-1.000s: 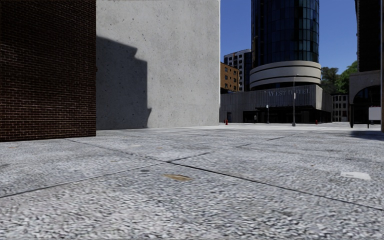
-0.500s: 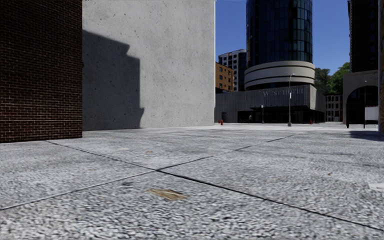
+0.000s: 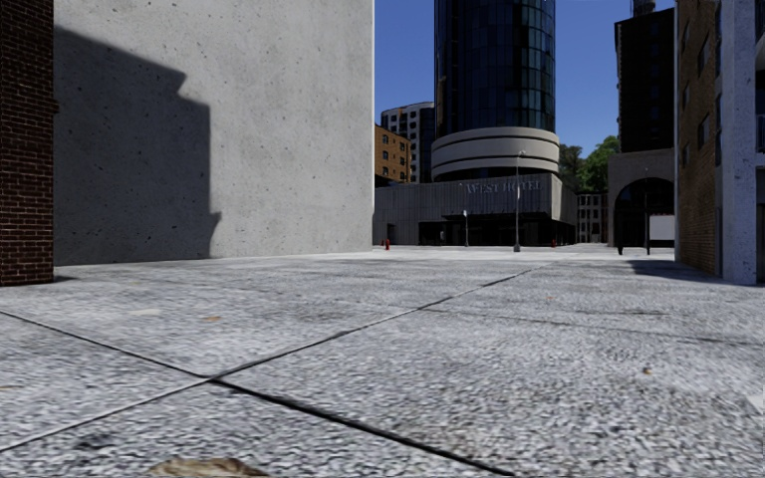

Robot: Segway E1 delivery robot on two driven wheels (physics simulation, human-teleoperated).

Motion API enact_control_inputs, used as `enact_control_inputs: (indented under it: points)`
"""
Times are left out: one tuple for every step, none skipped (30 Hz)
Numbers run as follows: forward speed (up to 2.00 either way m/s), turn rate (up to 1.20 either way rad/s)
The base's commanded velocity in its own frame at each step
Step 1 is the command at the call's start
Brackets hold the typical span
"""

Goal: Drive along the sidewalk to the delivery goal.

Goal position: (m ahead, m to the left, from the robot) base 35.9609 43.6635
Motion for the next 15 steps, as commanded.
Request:
enact_control_inputs:
  points:
    - [1.76, -0.18]
    - [1.76, -0.63]
    - [1.76, -1.20]
    - [1.76, -1.20]
    - [1.76, -1.20]
    - [1.76, -1.18]
    - [1.76, 0.00]
    - [1.76, 0.00]
    - [1.76, 0.00]
    - [1.76, 0.00]
    - [1.76, 0.00]
    - [1.76, 0.00]
    - [1.76, 0.00]
    - [1.76, 0.00]
    - [1.76, 0.00]
